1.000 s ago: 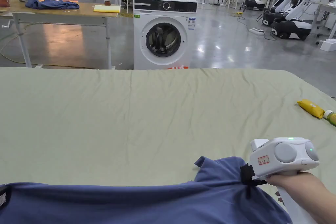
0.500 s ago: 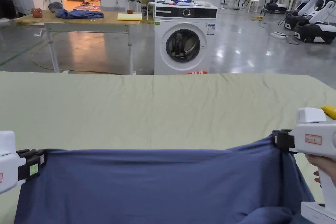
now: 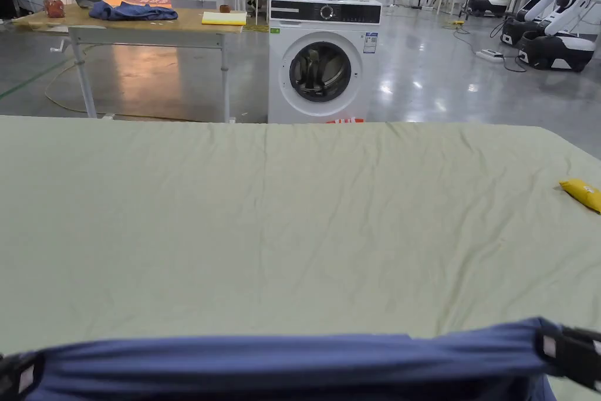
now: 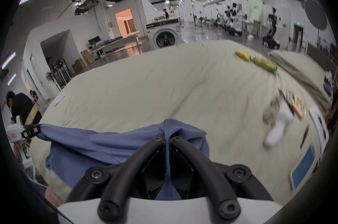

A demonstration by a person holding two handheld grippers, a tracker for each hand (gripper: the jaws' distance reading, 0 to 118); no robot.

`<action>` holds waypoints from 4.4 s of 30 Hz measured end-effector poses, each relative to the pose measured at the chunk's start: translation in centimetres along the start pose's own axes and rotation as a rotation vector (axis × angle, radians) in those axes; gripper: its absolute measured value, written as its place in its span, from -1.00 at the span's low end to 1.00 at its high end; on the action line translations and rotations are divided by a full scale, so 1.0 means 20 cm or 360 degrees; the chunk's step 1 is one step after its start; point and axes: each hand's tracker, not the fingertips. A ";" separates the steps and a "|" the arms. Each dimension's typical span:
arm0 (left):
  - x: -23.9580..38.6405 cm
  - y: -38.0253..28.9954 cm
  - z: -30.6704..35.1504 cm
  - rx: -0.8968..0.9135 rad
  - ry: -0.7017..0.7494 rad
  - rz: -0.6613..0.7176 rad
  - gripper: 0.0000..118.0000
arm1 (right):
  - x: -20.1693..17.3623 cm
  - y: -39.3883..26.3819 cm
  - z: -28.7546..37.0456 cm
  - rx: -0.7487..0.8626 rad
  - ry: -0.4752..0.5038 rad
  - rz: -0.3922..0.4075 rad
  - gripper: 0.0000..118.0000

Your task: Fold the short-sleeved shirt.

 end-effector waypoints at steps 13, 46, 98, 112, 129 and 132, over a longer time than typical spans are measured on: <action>0.06 -0.37 -0.02 -0.0196 0.0020 -0.0025 0.08 | 0.09 -0.37 -0.09 -0.0104 -0.0117 0.0023 -0.08; -0.47 -0.19 0.20 -0.0082 -0.0477 0.0995 -0.84 | -0.73 -0.40 0.63 0.1114 0.0025 0.0360 -1.00; 0.33 0.15 -0.12 -0.0561 -0.0551 0.0667 -1.00 | -0.69 -0.44 0.56 0.0670 0.0287 0.0251 -1.00; 0.52 0.15 -0.13 -0.0444 -0.0553 0.0438 0.54 | -0.61 -0.45 0.59 0.0658 0.0254 0.0186 -1.00; 0.91 -0.16 -0.65 -0.0673 -0.0393 0.0081 -1.00 | -0.62 -0.47 0.57 0.0606 0.0240 0.0211 -1.00; 0.94 -0.13 -0.58 -0.0607 -0.0455 0.0096 -1.00 | -0.62 -0.47 0.57 0.0593 0.0242 0.0196 -1.00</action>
